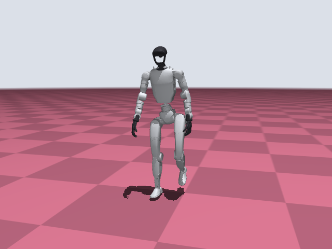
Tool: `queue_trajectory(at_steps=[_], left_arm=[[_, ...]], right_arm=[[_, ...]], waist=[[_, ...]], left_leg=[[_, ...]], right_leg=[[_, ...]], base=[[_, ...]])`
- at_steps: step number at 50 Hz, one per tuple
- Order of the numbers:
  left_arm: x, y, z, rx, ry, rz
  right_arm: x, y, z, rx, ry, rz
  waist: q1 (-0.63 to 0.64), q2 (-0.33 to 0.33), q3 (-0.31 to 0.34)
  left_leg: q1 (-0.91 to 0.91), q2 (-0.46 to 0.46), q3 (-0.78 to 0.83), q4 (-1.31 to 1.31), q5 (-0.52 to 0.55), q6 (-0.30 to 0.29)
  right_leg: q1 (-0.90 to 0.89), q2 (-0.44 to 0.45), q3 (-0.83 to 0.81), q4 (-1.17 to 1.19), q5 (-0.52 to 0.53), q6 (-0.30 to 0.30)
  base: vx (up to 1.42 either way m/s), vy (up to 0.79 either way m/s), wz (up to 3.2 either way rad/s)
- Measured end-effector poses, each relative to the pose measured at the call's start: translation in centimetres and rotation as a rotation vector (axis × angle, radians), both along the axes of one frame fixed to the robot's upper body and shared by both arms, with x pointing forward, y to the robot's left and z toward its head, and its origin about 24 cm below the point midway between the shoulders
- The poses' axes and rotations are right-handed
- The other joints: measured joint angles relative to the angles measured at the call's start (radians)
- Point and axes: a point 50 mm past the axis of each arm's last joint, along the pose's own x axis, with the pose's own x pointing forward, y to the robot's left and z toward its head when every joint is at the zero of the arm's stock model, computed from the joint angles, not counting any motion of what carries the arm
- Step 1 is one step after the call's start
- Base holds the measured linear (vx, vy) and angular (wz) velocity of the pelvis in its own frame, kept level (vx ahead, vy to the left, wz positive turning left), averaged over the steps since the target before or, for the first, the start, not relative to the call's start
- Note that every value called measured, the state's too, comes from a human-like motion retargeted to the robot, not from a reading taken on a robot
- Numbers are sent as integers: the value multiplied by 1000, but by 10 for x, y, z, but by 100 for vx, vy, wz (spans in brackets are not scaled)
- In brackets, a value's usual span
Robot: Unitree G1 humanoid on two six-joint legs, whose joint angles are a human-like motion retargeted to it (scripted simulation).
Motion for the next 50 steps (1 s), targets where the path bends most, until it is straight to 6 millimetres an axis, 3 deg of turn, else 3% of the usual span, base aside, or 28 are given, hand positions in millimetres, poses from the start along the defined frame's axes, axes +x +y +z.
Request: queue_trajectory(at_steps=[4,7,10,12,15,18,20,22,26,28,31,33,36,38,40,42,44,46,48,50], left_arm=[[-110,27,-4,125,369,123],[-164,42,7,222,503,289],[-196,46,17,276,511,488],[-207,44,19,271,493,601],[-207,41,18,265,466,727],[-181,41,11,263,416,735],[-147,41,4,240,347,660],[-99,40,-2,207,255,512],[38,34,11,198,-24,216],[110,22,36,195,-218,93],[206,-7,97,159,-548,-48],[255,-29,148,116,-763,-115],[302,-60,223,23,-1038,-150],[319,-73,263,-31,-1168,-124],[327,-79,289,-54,-1243,-103],[326,-81,287,-85,-1245,-82],[316,-78,260,-108,-1172,-59],[294,-70,212,-99,-1029,-58],[253,-57,148,-63,-810,-90],[192,-44,85,-41,-544,-136]], right_arm=[[46,17,25,14,-163,50],[79,30,50,30,-318,92],[101,42,75,70,-473,127],[104,46,81,108,-525,130],[88,47,67,138,-492,74],[43,43,28,137,-329,-21],[-1,42,0,142,-184,-62],[-48,41,-23,150,-25,-77],[-127,27,-43,148,246,-125],[-162,20,-46,153,361,-129],[-203,9,-45,172,500,-119],[-222,3,-42,184,573,-115],[-240,-5,-39,175,654,-126],[-243,-8,-38,154,701,-124],[-238,-6,-40,151,729,-88],[-224,-4,-42,152,714,-72],[-204,-3,-44,146,674,-80],[-180,0,-45,143,613,-83],[-154,5,-45,137,531,-88],[-120,7,-42,118,403,-105]], waist=[[140,-57,13],[242,-50,47],[326,15,100],[354,37,122],[366,25,120],[345,27,99],[324,54,87],[296,73,48],[207,83,-3],[150,101,-14],[50,132,-24],[-21,147,-23],[-125,133,-4],[-180,107,30],[-203,95,60],[-194,110,63],[-171,111,64],[-142,80,82],[-119,19,92],[-132,-5,31]], left_leg=[[-157,21,114,-220,-13,32],[-152,73,153,-600,75,-5],[-76,175,209,-969,125,-93],[-49,204,205,-1102,45,-149],[-21,196,146,-1140,-7,-157],[80,188,168,-1140,60,-147],[170,200,154,-1139,90,-144],[205,216,110,-1104,62,-133],[229,190,24,-1044,-32,-149],[258,176,-22,-1026,-69,-173],[314,158,-99,-1019,-111,-200],[361,144,-150,-1022,-136,-208],[455,97,-229,-1026,-170,-211],[550,70,-285,-1032,-194,-212],[643,79,-317,-1045,-205,-220],[702,106,-321,-1050,-165,-229],[759,106,-318,-1033,-66,-214],[810,69,-298,-965,57,-166],[766,9,-231,-757,153,-97],[495,2,-121,-331,138,-34]], right_leg=[[53,-19,81,0,-53,41],[129,13,134,-8,-88,56],[267,86,187,-22,-116,63],[352,99,213,-26,-122,78],[429,83,234,-8,-68,77],[479,101,227,80,114,38],[470,139,184,226,273,8],[319,165,94,522,334,-7],[-34,155,-29,965,153,-90],[-162,177,-42,1020,96,-101],[-295,194,-59,920,56,-98],[-334,176,-81,744,53,-96],[-295,103,-121,314,140,-73],[-242,53,-148,37,200,-11],[-233,44,-163,-102,155,72],[-251,71,-146,-102,76,82],[-204,89,-134,-102,104,54],[-102,72,-135,-102,155,38],[7,18,-123,-97,171,39],[8,-22,-109,-48,137,19]], base=[[91,-5,-129],[98,5,-145],[108,18,-141],[111,28,-92],[112,34,-36],[117,39,15],[119,41,37],[108,39,59],[96,32,103],[93,23,134],[93,16,151],[94,6,165],[100,-6,172],[110,-19,143],[111,-27,65],[110,-31,-7],[115,-33,-41],[122,-34,-58],[120,-33,-42],[104,-28,21]])
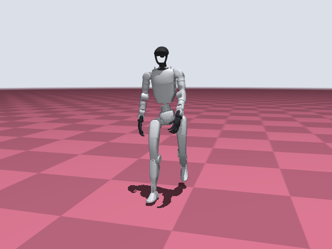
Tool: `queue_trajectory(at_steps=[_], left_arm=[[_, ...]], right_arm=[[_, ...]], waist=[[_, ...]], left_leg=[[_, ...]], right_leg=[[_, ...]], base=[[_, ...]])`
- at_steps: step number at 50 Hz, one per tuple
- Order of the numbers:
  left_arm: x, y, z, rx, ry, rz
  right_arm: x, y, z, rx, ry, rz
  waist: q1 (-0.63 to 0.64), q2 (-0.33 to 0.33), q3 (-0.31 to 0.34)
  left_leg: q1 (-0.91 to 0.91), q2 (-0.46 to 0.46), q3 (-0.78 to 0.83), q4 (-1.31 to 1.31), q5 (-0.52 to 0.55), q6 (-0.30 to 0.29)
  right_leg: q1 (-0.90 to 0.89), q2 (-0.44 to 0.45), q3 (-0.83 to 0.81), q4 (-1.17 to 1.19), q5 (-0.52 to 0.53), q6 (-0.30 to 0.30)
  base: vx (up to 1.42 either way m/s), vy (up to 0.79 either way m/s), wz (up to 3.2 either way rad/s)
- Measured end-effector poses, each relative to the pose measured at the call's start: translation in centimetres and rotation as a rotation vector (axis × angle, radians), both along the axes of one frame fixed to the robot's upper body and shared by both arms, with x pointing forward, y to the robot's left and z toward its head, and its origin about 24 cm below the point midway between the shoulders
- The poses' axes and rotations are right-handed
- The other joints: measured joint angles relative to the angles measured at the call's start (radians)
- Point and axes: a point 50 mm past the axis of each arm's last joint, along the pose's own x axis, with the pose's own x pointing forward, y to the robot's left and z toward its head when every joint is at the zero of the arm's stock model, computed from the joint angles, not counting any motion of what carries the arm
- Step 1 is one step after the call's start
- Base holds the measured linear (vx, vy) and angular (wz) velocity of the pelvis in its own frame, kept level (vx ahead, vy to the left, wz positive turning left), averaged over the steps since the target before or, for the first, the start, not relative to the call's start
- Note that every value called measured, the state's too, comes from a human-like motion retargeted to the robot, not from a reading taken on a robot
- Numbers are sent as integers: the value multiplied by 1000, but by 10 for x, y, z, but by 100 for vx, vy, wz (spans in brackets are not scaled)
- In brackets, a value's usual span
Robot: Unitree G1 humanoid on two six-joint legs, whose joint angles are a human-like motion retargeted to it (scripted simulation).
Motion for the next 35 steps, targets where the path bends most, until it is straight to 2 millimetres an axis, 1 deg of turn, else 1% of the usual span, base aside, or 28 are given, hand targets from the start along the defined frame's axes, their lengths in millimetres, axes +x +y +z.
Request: queue_trajectory(at_steps=[2,3,4,5,6,8,10,12,13,15,17,18,20,22,23,25,27,28,30,32,33,35], left_arm=[[-67,16,-47,48,255,9],[-104,25,-64,82,384,24],[-142,34,-78,117,515,40],[-182,43,-87,152,647,55],[-219,52,-92,179,763,81],[-288,68,-90,220,957,155],[-343,79,-81,240,1078,278],[-382,85,-71,232,1119,436],[-399,85,-66,220,1128,510],[-426,84,-57,190,1146,629],[-440,79,-52,159,1156,702],[-443,78,-51,150,1156,727],[-438,76,-54,138,1143,758],[-417,76,-62,115,1092,744],[-401,77,-68,100,1053,715],[-360,78,-78,82,968,601],[-301,80,-87,114,861,462],[-268,81,-88,144,799,395],[-195,78,-82,209,651,262],[-122,68,-65,254,460,138],[-85,59,-51,267,352,81],[-17,39,-14,268,121,-8]], right_arm=[[47,-1,10,-47,-161,-18],[71,-1,18,-67,-238,-21],[94,1,26,-79,-311,-16],[117,5,36,-86,-382,-8],[140,10,47,-86,-457,5],[184,21,75,-79,-620,29],[225,33,110,-61,-804,45],[256,43,149,-31,-993,48],[267,47,166,-9,-1077,48],[278,53,189,40,-1198,41],[277,55,192,80,-1231,10],[272,54,186,91,-1216,-14],[255,49,160,96,-1127,-70],[221,44,120,97,-969,-111],[199,43,97,101,-875,-119],[144,40,55,110,-664,-110],[86,33,24,89,-447,-112],[56,28,12,72,-338,-114],[-4,19,-2,42,-127,-106],[-62,9,-6,28,64,-86],[-88,5,-5,27,146,-77],[-134,-3,2,33,285,-74]], waist=[[13,25,-57],[38,25,-59],[70,18,-57],[106,7,-54],[149,-11,-48],[238,-49,-34],[325,-76,-15],[403,-63,16],[434,-43,29],[475,-3,45],[496,8,50],[500,4,48],[499,-4,40],[486,4,37],[477,16,39],[455,43,17],[418,47,-23],[397,48,-39],[347,57,-59],[281,82,-72],[241,95,-77],[154,122,-84]], left_leg=[[-275,39,63,298,-109,49],[-358,37,78,363,-159,61],[-425,28,93,386,-185,66],[-484,15,108,389,-199,67],[-528,7,131,346,-197,64],[-593,1,181,203,-185,54],[-615,18,228,-32,-150,35],[-582,72,268,-325,-91,2],[-561,110,285,-459,-70,-21],[-538,178,310,-657,-87,-78],[-521,197,291,-767,-133,-110],[-508,193,271,-797,-134,-110],[-467,179,254,-808,-91,-98],[-387,171,259,-806,-33,-90],[-338,172,249,-797,-26,-90],[-274,189,205,-760,-60,-85],[-269,183,155,-719,-117,-86],[-267,177,134,-700,-144,-93],[-247,161,92,-673,-194,-111],[-203,149,41,-666,-234,-127],[-181,143,8,-668,-250,-134],[-130,137,-63,-678,-277,-150]], right_leg=[[-34,23,15,38,-50,-30],[-23,33,29,49,-75,-36],[-4,39,50,54,-96,-37],[17,43,73,55,-115,-35],[38,41,102,54,-132,-27],[77,33,163,49,-164,-7],[115,30,219,42,-196,12],[178,58,266,30,-221,25],[220,83,285,22,-232,29],[306,125,315,11,-249,44],[376,128,336,14,-251,58],[401,123,343,23,-242,58],[444,116,347,55,-185,45],[482,129,326,131,-46,15],[490,144,304,199,43,-3],[391,191,248,471,165,-20],[173,218,196,801,143,-33],[69,222,172,923,97,-49],[-102,209,112,1066,2,-86],[-218,190,57,1068,-57,-98],[-265,180,35,1034,-80,-94],[-327,150,-7,901,-104,-76]], base=[[96,-23,-8],[99,-22,-79],[101,-20,-120],[101,-17,-150],[101,-14,-170],[101,-8,-189],[103,1,-193],[107,11,-183],[112,19,-158],[115,25,-121],[116,32,-69],[116,35,-32],[117,37,1],[122,39,35],[123,39,50],[116,37,65],[104,31,92],[99,28,107],[98,25,123],[98,21,156],[98,15,186],[99,8,208]])
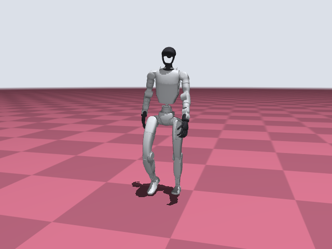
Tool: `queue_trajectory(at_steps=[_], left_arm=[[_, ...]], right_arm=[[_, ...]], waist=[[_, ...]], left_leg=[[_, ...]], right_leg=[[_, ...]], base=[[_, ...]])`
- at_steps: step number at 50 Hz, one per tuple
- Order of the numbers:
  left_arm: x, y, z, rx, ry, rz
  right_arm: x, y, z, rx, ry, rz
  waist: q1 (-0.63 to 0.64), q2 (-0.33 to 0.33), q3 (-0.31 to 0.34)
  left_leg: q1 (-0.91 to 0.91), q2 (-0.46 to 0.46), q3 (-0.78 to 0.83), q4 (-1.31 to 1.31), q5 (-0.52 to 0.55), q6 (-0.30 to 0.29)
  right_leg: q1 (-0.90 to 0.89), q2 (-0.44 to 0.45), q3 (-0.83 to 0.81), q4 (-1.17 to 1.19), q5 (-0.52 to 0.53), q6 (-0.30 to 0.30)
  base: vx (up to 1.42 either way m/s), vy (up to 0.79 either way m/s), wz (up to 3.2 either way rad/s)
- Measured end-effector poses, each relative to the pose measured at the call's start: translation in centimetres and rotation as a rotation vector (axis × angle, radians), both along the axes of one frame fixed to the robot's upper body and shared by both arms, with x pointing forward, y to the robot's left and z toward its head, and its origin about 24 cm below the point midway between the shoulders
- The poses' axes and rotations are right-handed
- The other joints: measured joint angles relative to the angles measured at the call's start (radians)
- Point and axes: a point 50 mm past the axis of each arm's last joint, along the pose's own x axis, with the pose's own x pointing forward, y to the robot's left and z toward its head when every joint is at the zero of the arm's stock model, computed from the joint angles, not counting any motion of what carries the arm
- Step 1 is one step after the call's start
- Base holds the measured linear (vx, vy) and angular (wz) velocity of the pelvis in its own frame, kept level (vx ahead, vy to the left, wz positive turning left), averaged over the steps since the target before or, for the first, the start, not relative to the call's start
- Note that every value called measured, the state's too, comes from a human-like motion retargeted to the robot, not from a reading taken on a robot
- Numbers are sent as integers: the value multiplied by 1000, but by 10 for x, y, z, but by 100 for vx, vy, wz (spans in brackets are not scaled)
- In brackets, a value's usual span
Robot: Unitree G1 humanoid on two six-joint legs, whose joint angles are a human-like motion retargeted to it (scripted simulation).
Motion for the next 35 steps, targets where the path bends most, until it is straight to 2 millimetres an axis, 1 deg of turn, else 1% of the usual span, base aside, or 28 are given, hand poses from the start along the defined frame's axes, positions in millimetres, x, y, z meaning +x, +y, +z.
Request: queue_trajectory(at_steps=[2,3,5,7,8,9,10,11,12,13,14,15,17,18,20,21,22,23,24,25,27,28,30,32,33,35], left_arm=[[56,-21,48,-42,-227,-77],[78,-30,74,-74,-339,-101],[113,-46,128,-152,-549,-115],[133,-54,175,-212,-720,-106],[138,-57,193,-241,-789,-106],[141,-59,204,-275,-835,-104],[141,-61,212,-312,-872,-101],[139,-61,207,-340,-868,-90],[135,-60,202,-369,-860,-74],[131,-56,193,-401,-841,-49],[123,-50,176,-406,-794,-24],[113,-43,154,-399,-732,0],[76,-25,93,-339,-524,41],[52,-16,63,-301,-401,59],[-8,3,6,-204,-131,84],[-42,13,-17,-144,14,90],[-79,23,-36,-86,159,93],[-117,34,-51,-30,301,94],[-153,44,-60,18,427,99],[-189,54,-65,61,546,107],[-249,74,-64,117,701,183],[-275,83,-59,136,744,249],[-320,100,-48,155,771,436],[-357,110,-34,148,760,649],[-373,113,-28,143,752,753],[-397,115,-18,138,724,963]], right_arm=[[-36,-6,9,0,95,-28],[-50,-9,14,-6,130,-52],[-72,-12,22,-34,183,-110],[-84,-10,26,-32,218,-145],[-88,-7,26,-15,226,-155],[-91,-4,27,1,228,-166],[-93,0,27,17,229,-178],[-95,4,28,27,229,-186],[-93,5,26,34,225,-192],[-81,1,22,34,209,-193],[-69,0,18,32,194,-176],[-58,0,14,29,180,-151],[-27,-1,6,-5,118,-68],[-6,-4,2,-35,65,-20],[45,-11,-3,-105,-71,73],[74,-13,-3,-137,-156,106],[104,-15,-1,-167,-245,133],[134,-16,3,-189,-342,148],[164,-16,10,-204,-449,149],[195,-16,20,-215,-560,142],[251,-15,47,-211,-799,97],[276,-14,65,-201,-921,67],[317,-15,107,-171,-1165,12],[340,-17,150,-128,-1387,-25],[346,-19,170,-110,-1483,-38],[349,-27,203,-92,-1633,-61]], waist=[[-89,13,2],[-131,12,6],[-209,-10,28],[-259,-34,62],[-273,-36,70],[-280,-33,70],[-283,-26,64],[-280,-24,53],[-272,-23,50],[-257,-25,63],[-241,-38,80],[-225,-56,98],[-200,-96,109],[-195,-97,94],[-170,-81,49],[-142,-82,37],[-112,-86,27],[-78,-97,21],[-38,-111,20],[4,-127,20],[107,-162,37],[167,-176,54],[283,-174,94],[355,-141,114],[375,-129,116],[396,-121,112]], left_leg=[[59,-6,-74,-14,-24,-14],[92,-11,-110,-19,-36,-20],[175,-28,-181,-26,-60,-28],[275,-10,-232,-36,-81,-36],[314,11,-246,-40,-87,-42],[342,35,-257,-38,-85,-47],[364,60,-266,-34,-79,-51],[381,75,-273,-18,-50,-48],[401,83,-272,3,-13,-41],[426,79,-254,31,43,-25],[442,66,-215,88,96,-1],[452,50,-165,160,148,27],[341,31,0,462,162,110],[228,43,71,651,123,153],[-13,35,127,937,11,215],[-104,-6,124,989,-19,220],[-188,-45,126,1021,-40,223],[-258,-80,139,1014,-43,221],[-314,-103,166,974,-44,220],[-362,-119,201,917,-46,220],[-393,-129,287,693,-18,209],[-383,-127,331,544,18,196],[-333,-96,422,229,109,147],[-306,-24,563,21,159,74],[-306,10,652,-46,159,38],[-314,48,778,-130,137,0]], right_leg=[[-7,-50,-33,-234,28,27],[7,-79,-40,-382,59,41],[67,-147,-31,-698,120,73],[107,-195,-10,-895,89,127],[105,-205,2,-938,35,151],[98,-208,7,-954,-15,162],[90,-208,10,-955,-62,166],[109,-210,-16,-955,-56,159],[136,-214,-48,-955,-37,151],[176,-222,-87,-955,6,140],[228,-234,-124,-954,51,135],[285,-248,-160,-953,96,132],[351,-283,-179,-911,153,134],[351,-287,-182,-890,166,127],[313,-272,-179,-855,156,104],[303,-264,-172,-842,138,96],[296,-257,-165,-832,121,88],[297,-253,-157,-828,106,83],[302,-250,-148,-826,91,81],[308,-248,-137,-827,75,81],[336,-239,-107,-836,38,88],[357,-229,-88,-842,17,93],[426,-181,-60,-861,-31,101],[520,-108,-65,-882,-79,112],[562,-77,-75,-891,-98,121],[635,-36,-98,-902,-120,135]], base=[[102,-5,216],[106,-17,214],[111,-29,201],[115,-43,146],[113,-49,98],[111,-50,72],[111,-53,55],[112,-56,39],[113,-58,11],[113,-60,-11],[114,-61,-26],[112,-60,-20],[103,-56,0],[90,-47,20],[81,-37,12],[79,-29,-21],[80,-25,-43],[81,-23,-55],[82,-20,-68],[84,-18,-87],[88,-14,-118],[93,-10,-145],[98,-5,-144],[103,3,-81],[103,8,-22],[101,13,26]])
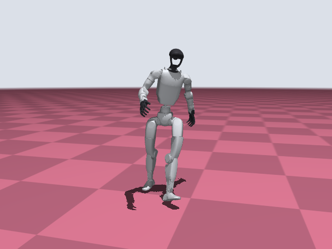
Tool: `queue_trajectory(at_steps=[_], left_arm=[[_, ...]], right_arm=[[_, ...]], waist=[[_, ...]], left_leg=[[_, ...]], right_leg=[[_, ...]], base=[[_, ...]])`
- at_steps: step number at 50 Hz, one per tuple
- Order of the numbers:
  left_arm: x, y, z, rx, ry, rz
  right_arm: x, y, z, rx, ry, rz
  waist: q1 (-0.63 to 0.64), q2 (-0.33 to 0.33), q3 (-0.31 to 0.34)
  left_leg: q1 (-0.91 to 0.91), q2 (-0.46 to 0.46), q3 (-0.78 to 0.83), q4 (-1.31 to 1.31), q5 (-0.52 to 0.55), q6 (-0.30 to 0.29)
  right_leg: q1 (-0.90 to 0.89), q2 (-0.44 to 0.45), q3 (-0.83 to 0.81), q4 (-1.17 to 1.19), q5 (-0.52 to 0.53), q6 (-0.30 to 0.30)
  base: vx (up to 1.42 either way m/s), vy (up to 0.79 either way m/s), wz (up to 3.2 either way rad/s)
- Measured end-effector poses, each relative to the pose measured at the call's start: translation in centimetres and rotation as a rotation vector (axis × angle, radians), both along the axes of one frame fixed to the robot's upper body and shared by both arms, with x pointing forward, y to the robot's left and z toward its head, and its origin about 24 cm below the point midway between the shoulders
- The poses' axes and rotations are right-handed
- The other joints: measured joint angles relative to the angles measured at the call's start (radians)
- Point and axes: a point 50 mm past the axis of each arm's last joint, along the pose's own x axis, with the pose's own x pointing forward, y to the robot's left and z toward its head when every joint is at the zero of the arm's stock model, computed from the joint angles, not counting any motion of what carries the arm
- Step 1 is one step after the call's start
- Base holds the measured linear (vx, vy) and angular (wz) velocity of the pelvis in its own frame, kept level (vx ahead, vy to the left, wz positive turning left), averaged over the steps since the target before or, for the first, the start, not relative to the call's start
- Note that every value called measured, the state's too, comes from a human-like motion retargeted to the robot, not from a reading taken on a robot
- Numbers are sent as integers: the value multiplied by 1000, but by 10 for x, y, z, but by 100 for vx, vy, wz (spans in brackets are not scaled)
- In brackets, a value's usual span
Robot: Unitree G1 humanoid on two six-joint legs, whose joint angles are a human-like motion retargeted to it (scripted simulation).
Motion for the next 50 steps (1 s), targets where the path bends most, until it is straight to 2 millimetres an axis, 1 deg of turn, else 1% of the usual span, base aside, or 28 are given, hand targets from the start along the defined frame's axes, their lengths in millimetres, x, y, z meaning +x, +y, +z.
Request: queue_trajectory(at_steps=[2,3,5,7,8,10,12,13,15,17,18,20,22,23,25,27,29,30,32,33,35,37,38,40,42,45,48,50], left_arm=[[-10,-1,3,78,-31,180],[-8,-3,2,106,-57,256],[9,-3,-6,122,-147,346],[49,-3,-18,62,-277,271],[75,-4,-24,16,-338,173],[135,-10,-30,-31,-462,-46],[196,-22,-26,-46,-574,-333],[225,-31,-21,-44,-627,-491],[274,-54,-4,-20,-741,-787],[310,-78,17,-5,-883,-980],[323,-91,27,-11,-965,-1036],[342,-114,47,-62,-1134,-1064],[349,-129,60,-152,-1267,-996],[350,-133,64,-199,-1310,-952],[346,-136,64,-283,-1352,-852],[335,-134,52,-331,-1320,-724],[322,-128,31,-347,-1243,-561],[313,-125,19,-346,-1189,-477],[285,-119,-8,-325,-1055,-298],[267,-116,-20,-310,-977,-212],[229,-110,-42,-286,-793,-85],[186,-102,-55,-279,-581,-57],[166,-97,-58,-279,-478,-69],[132,-84,-57,-269,-306,-114],[111,-69,-53,-221,-208,-154],[85,-57,-47,-134,-151,-130],[63,-61,-45,-82,-133,6],[56,-70,-46,-68,-131,118]], right_arm=[[-11,-12,15,8,-60,-23],[-20,-18,16,11,-62,-38],[-44,-28,5,21,-17,-61],[-73,-30,-20,24,90,-46],[-86,-28,-36,20,153,-38],[-112,-26,-65,41,280,-79],[-136,-25,-91,54,413,-113],[-147,-24,-102,53,478,-117],[-169,-21,-122,37,599,-102],[-189,-19,-136,20,706,-77],[-197,-17,-142,16,751,-67],[-210,-14,-152,18,832,-51],[-218,-9,-162,30,911,-27],[-221,-5,-167,35,951,-1],[-220,3,-175,37,1017,59],[-216,7,-181,15,1068,85],[-202,6,-185,-36,1101,81],[-194,5,-186,-68,1110,70],[-180,2,-186,-130,1105,17],[-173,0,-184,-155,1097,-17],[-160,-4,-181,-174,1070,-95],[-147,-6,-176,-139,1021,-171],[-140,-6,-173,-109,985,-202],[-123,-6,-164,-47,890,-242],[-105,-5,-151,-3,768,-242],[-86,-6,-131,8,603,-194],[-89,-8,-127,2,566,-166],[-104,-10,-136,21,616,-183]], waist=[[5,-3,-5],[2,1,-5],[-13,30,13],[-15,80,19],[-9,80,-11],[-23,82,-44],[-52,110,-45],[-70,127,-42],[-118,164,-37],[-170,192,-42],[-199,199,-42],[-256,194,-34],[-303,167,-10],[-317,153,3],[-321,137,24],[-298,119,35],[-292,90,34],[-300,77,19],[-327,77,-37],[-332,79,-58],[-321,75,-90],[-289,49,-102],[-270,32,-101],[-223,3,-86],[-154,-1,-41],[-90,55,13],[-105,92,16],[-133,102,6]], left_leg=[[2,5,-51,0,32,35],[20,-2,-108,0,72,58],[95,-16,-217,0,97,79],[166,-7,-320,16,60,76],[141,-8,-369,43,44,82],[100,-31,-491,89,20,78],[114,-60,-624,109,0,59],[132,-75,-693,111,-7,49],[175,-105,-835,108,-12,28],[215,-132,-965,105,-9,3],[235,-150,-1025,104,-6,-10],[281,-198,-1130,99,1,-33],[345,-249,-1222,90,0,-23],[378,-262,-1259,86,-6,-4],[430,-272,-1291,97,-32,61],[429,-290,-1237,177,-65,141],[317,-328,-1097,415,-108,208],[217,-341,-1007,581,-129,235],[-9,-283,-806,880,-135,278],[-93,-238,-717,981,-134,299],[-213,-212,-639,1080,-161,310],[-261,-275,-659,1018,-186,280],[-263,-289,-645,947,-179,271],[-215,-274,-548,736,-153,259],[-95,-254,-436,440,-111,218],[48,-198,-276,117,-84,101],[87,-153,-96,8,-109,-27],[105,-137,-80,0,-106,-63]], right_leg=[[60,18,-20,3,20,-16],[94,26,-34,13,53,-36],[159,45,-76,78,173,-84],[86,51,-89,369,259,-106],[-60,35,-64,610,251,-89],[-297,48,4,922,225,-60],[-425,62,36,1027,182,-64],[-465,57,39,1034,162,-76],[-511,32,35,971,123,-107],[-509,-12,22,798,93,-129],[-492,-44,9,681,87,-130],[-427,-114,2,399,113,-108],[-352,-180,83,141,174,-45],[-328,-205,151,60,191,-7],[-302,-239,266,-18,191,44],[-285,-277,271,-17,198,48],[-280,-314,215,14,208,32],[-287,-326,176,35,200,22],[-321,-307,91,72,158,-8],[-333,-292,52,85,145,-26],[-351,-265,-6,101,138,-56],[-351,-254,-40,107,148,-66],[-347,-252,-52,109,154,-67],[-329,-243,-66,110,167,-62],[-282,-208,-66,102,172,-47],[-169,-103,-96,75,163,-29],[-82,-24,-163,60,155,-28],[-39,7,-207,67,170,-48]], base=[[98,19,86],[98,23,146],[99,26,208],[92,26,233],[80,20,234],[74,13,285],[74,5,356],[73,-1,388],[70,-7,414],[65,-15,432],[61,-22,442],[58,-29,439],[55,-41,397],[50,-49,329],[45,-53,246],[37,-55,160],[28,-55,155],[21,-52,191],[19,-49,195],[20,-45,159],[23,-40,111],[29,-32,70],[33,-28,56],[37,-23,34],[42,-15,-9],[45,-8,20],[46,-1,97],[48,5,134]])
